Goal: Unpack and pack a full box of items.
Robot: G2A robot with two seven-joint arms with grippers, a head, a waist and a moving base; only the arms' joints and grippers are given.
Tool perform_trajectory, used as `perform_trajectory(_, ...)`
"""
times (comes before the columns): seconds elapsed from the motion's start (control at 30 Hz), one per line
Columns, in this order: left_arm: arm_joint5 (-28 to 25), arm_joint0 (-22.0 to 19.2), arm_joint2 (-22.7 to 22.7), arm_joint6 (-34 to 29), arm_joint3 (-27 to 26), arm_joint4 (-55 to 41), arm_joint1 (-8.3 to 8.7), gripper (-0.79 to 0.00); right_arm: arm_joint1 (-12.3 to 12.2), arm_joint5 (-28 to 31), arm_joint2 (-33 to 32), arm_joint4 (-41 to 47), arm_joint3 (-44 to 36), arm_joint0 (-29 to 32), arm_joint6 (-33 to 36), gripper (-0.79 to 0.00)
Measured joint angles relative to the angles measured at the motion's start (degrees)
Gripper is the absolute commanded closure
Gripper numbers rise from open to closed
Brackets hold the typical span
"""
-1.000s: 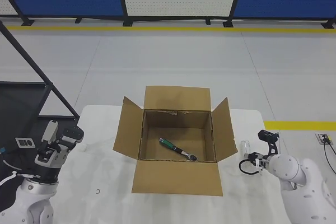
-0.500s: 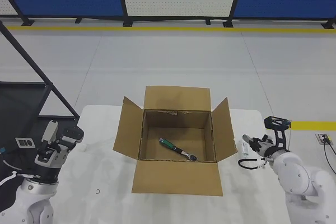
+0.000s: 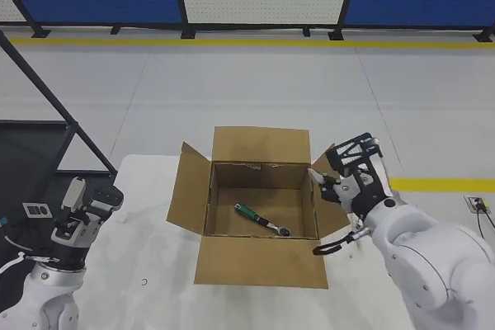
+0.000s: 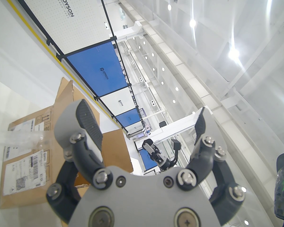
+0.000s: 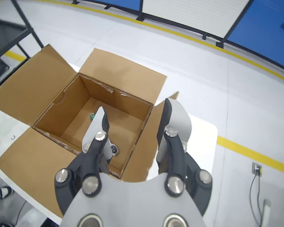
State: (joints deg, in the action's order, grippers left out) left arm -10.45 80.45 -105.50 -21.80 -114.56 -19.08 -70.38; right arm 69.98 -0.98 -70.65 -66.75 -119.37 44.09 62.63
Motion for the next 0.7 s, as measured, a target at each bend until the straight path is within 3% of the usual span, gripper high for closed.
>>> perform_trajectory(0.03,0.0,0.0,0.0,0.0,0.0,0.0,0.0,-0.785,0.33,0.59,2.03,0.62,2.17,-2.49,0.93,-0.533)
perform_trajectory(0.07,0.0,0.0,0.0,0.0,0.0,0.0,0.0,-0.785,0.7,1.2,4.11,1.52,4.67,-5.04,1.75,-0.443)
perform_trajectory(0.1,0.0,0.0,0.0,0.0,0.0,0.0,0.0,-0.785,1.28,1.9,6.89,2.79,8.49,-8.42,2.64,-0.449)
perform_trajectory(0.27,0.0,0.0,0.0,0.0,0.0,0.0,0.0,-0.785,4.46,3.75,18.04,8.82,27.01,-20.96,4.72,-0.69)
perform_trajectory(0.53,0.0,0.0,0.0,0.0,0.0,0.0,0.0,-0.785,11.6,9.38,32.7,20.89,57.25,-34.72,5.52,-0.77)
perform_trajectory(0.7,0.0,0.0,0.0,0.0,0.0,0.0,0.0,-0.785,15.25,11.58,36.93,25.27,68.78,-38.67,6.06,-0.785)
